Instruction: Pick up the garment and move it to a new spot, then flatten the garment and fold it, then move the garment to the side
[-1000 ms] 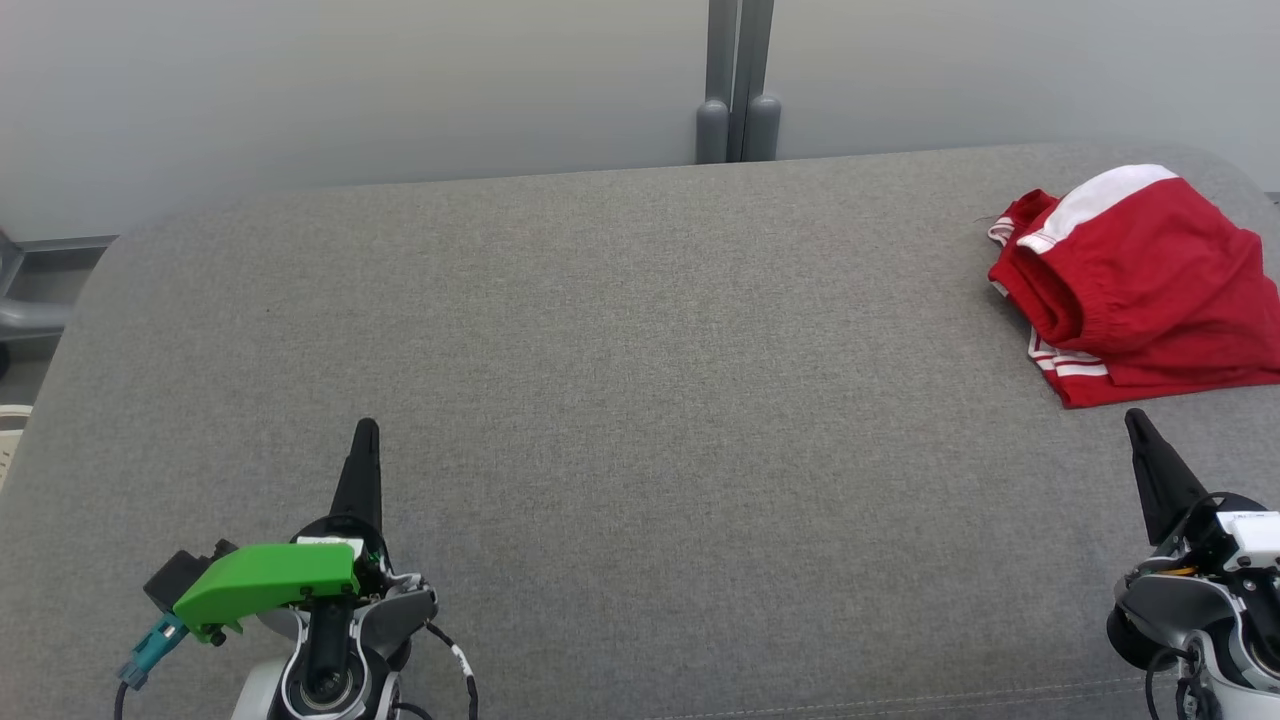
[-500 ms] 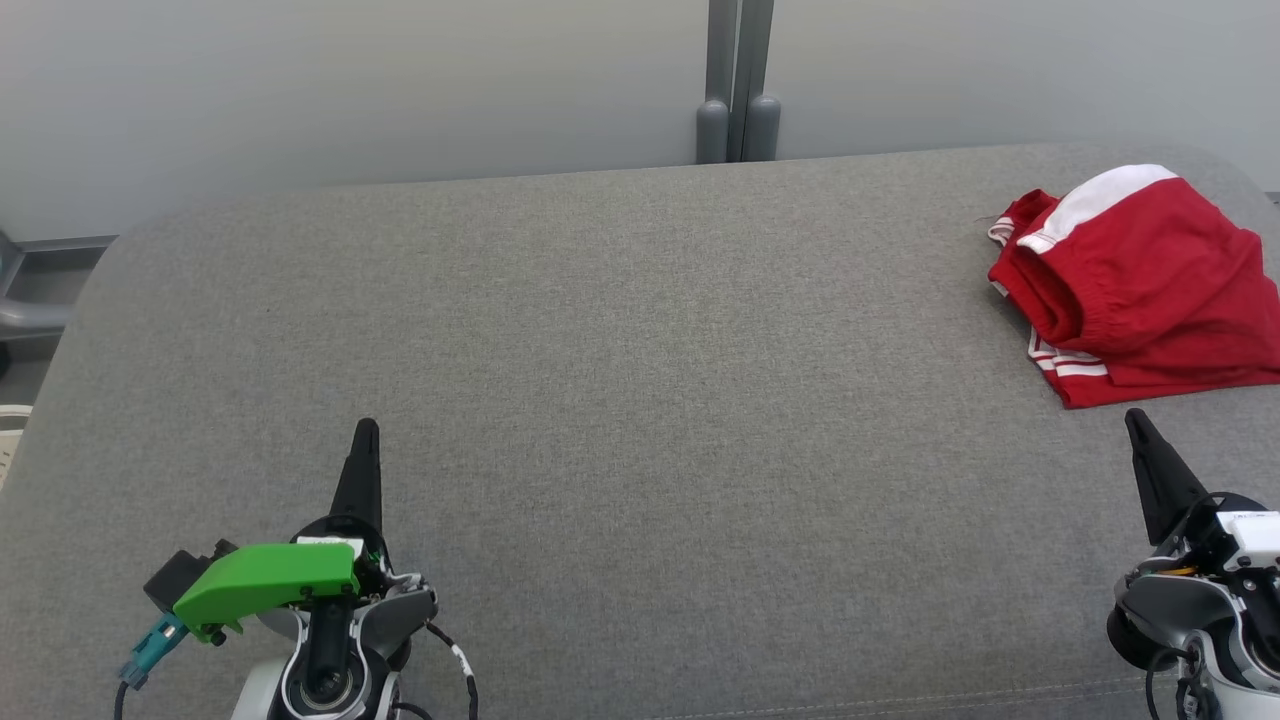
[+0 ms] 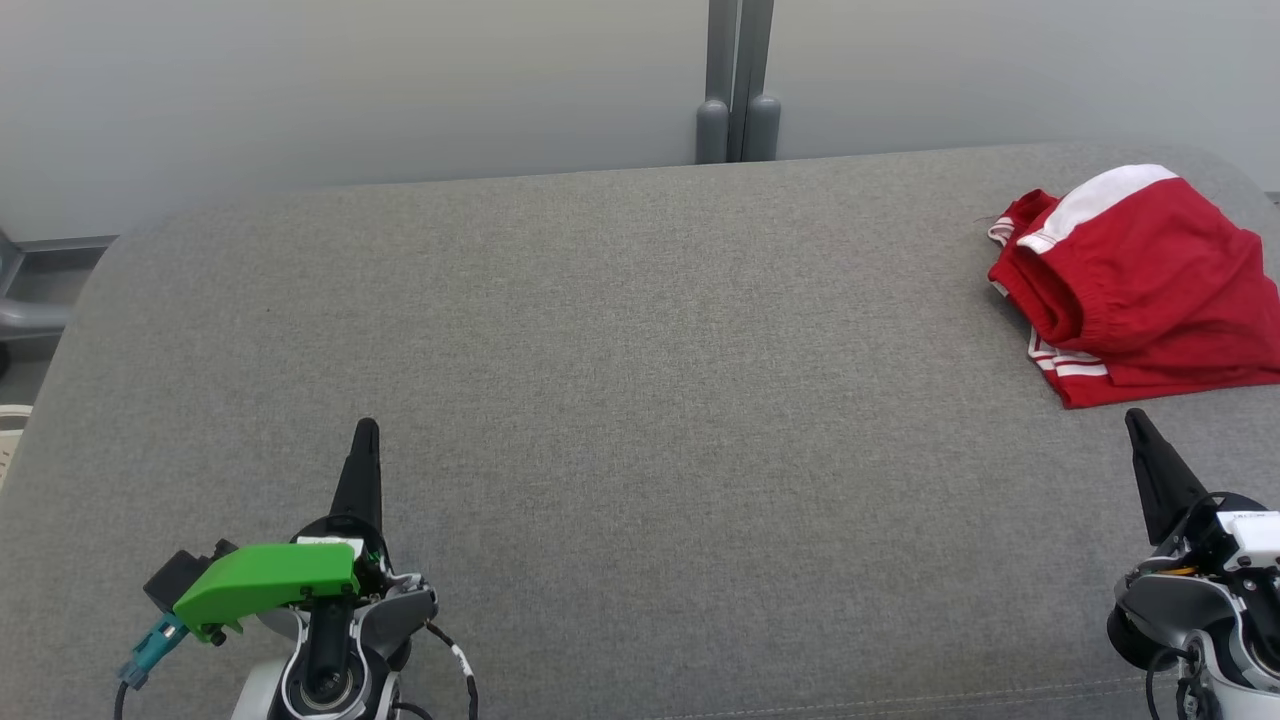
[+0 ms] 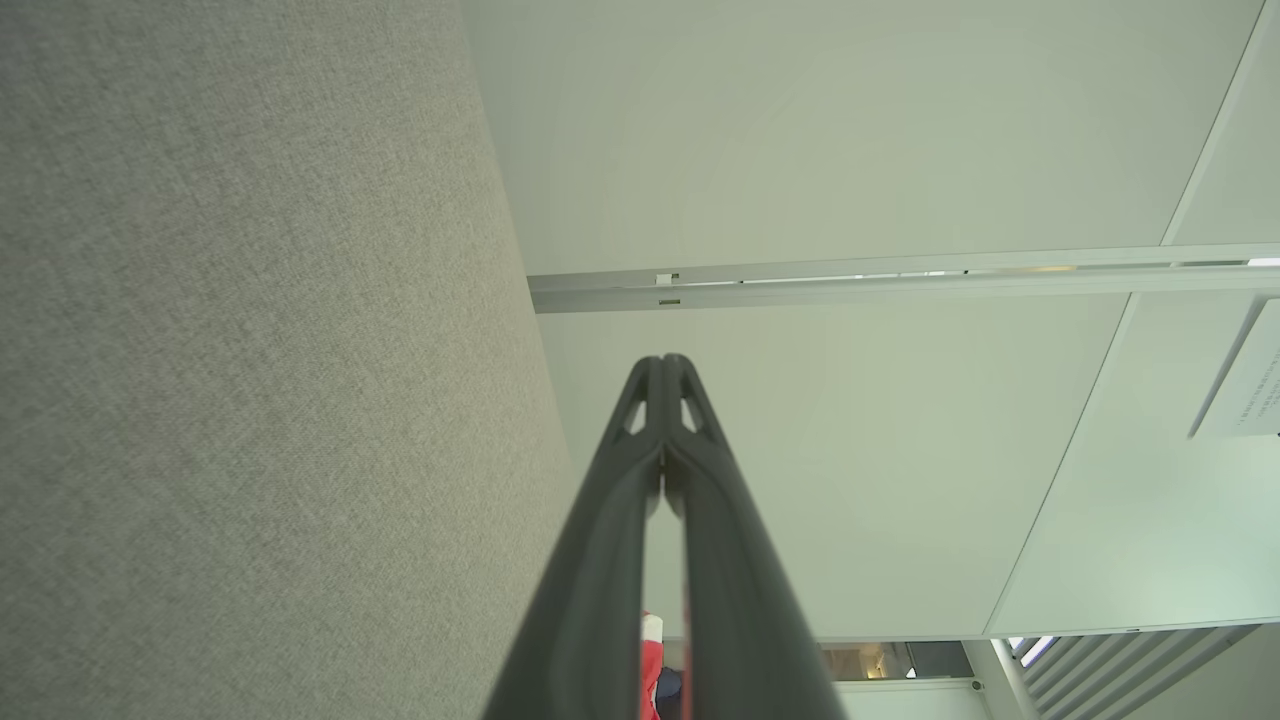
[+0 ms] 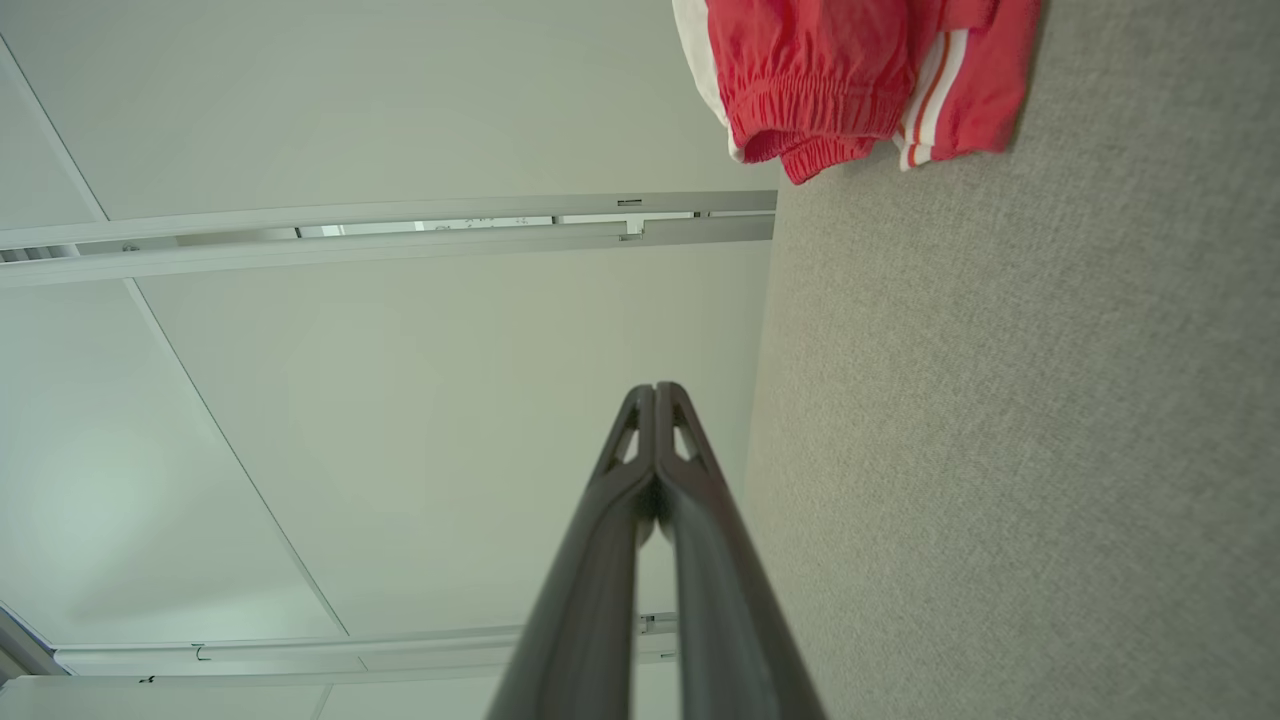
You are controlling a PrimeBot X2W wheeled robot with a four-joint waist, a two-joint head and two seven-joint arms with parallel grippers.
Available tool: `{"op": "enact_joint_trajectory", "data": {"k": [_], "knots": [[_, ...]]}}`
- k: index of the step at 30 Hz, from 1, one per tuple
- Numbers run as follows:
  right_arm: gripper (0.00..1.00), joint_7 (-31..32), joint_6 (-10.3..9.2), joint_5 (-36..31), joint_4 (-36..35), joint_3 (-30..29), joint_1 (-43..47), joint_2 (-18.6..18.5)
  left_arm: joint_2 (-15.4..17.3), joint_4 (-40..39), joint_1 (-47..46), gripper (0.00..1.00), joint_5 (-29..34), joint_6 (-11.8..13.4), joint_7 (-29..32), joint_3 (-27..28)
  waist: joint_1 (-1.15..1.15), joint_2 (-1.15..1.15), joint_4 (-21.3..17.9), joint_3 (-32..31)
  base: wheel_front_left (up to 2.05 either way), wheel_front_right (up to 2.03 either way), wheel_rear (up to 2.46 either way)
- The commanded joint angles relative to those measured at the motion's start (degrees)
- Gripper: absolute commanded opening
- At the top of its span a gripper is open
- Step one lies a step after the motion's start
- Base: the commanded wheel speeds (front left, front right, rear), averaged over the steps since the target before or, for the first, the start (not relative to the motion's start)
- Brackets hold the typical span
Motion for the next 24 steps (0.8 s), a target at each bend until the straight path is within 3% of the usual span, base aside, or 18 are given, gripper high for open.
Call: {"op": "enact_joint_trajectory", "data": {"k": [1, 24], "knots": [[0.00, -0.04, 0.02, 0.46, 0.07, 0.01, -0.46, -0.27, 0.00, 0.04, -0.93, 0.00, -0.52, -0.33, 0.09, -0.01, 0.00, 0.00, 0.00, 0.00, 0.00, 0.00, 0.00], [0.00, -0.08, 0.02, 0.46, 0.07, 0.04, -0.44, -0.29, 0.00, 0.03, -0.93, 0.00, -0.51, -0.33, 0.09, -0.02, 0.00, 0.00, 0.00, 0.00, 0.00, 0.00, 0.00]]}}
